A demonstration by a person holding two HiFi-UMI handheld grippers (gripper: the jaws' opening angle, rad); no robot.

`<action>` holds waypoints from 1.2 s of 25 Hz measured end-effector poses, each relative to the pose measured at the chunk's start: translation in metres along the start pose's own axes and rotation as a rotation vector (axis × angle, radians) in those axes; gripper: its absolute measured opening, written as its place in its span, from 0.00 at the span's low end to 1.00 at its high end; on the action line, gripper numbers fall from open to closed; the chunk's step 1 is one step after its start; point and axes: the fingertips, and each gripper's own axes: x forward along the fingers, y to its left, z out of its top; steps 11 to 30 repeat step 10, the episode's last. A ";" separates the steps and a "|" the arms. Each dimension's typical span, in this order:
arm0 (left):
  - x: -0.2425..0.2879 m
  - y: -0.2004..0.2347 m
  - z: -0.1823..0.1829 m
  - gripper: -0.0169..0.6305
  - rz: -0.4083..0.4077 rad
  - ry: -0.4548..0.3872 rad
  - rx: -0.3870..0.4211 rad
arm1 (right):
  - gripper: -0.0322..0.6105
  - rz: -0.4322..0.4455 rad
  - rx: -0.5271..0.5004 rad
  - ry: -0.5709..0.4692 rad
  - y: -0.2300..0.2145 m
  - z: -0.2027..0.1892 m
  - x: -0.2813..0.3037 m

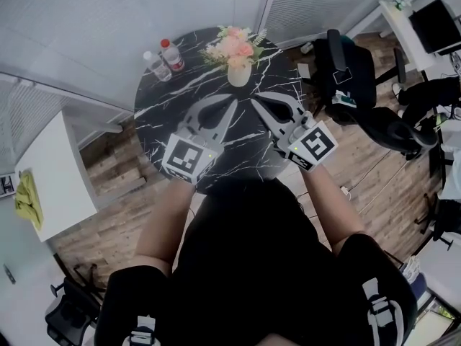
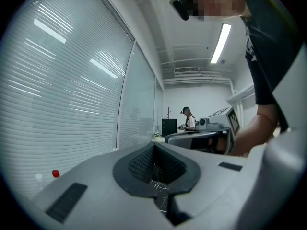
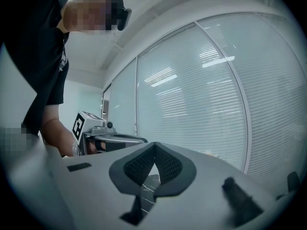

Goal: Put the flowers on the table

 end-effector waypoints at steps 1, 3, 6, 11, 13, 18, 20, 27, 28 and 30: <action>0.000 -0.001 0.000 0.05 -0.001 0.001 -0.002 | 0.08 0.001 0.002 0.000 0.000 0.000 0.000; 0.001 -0.002 0.000 0.05 -0.004 -0.001 -0.005 | 0.08 -0.001 0.006 0.000 -0.001 0.000 -0.001; 0.003 -0.004 0.000 0.05 -0.004 -0.002 -0.012 | 0.08 -0.004 -0.006 0.002 -0.003 0.001 -0.001; -0.003 -0.015 -0.009 0.05 -0.005 0.014 -0.036 | 0.08 -0.002 -0.007 0.024 0.006 -0.004 -0.007; -0.003 -0.015 -0.009 0.05 -0.005 0.014 -0.036 | 0.08 -0.002 -0.007 0.024 0.006 -0.004 -0.007; -0.003 -0.015 -0.009 0.05 -0.005 0.014 -0.036 | 0.08 -0.002 -0.007 0.024 0.006 -0.004 -0.007; -0.003 -0.015 -0.009 0.05 -0.005 0.014 -0.036 | 0.08 -0.002 -0.007 0.024 0.006 -0.004 -0.007; -0.003 -0.015 -0.009 0.05 -0.005 0.014 -0.036 | 0.08 -0.002 -0.007 0.024 0.006 -0.004 -0.007; -0.003 -0.015 -0.009 0.05 -0.005 0.014 -0.036 | 0.08 -0.002 -0.007 0.024 0.006 -0.004 -0.007; -0.003 -0.015 -0.009 0.05 -0.005 0.014 -0.036 | 0.08 -0.002 -0.007 0.024 0.006 -0.004 -0.007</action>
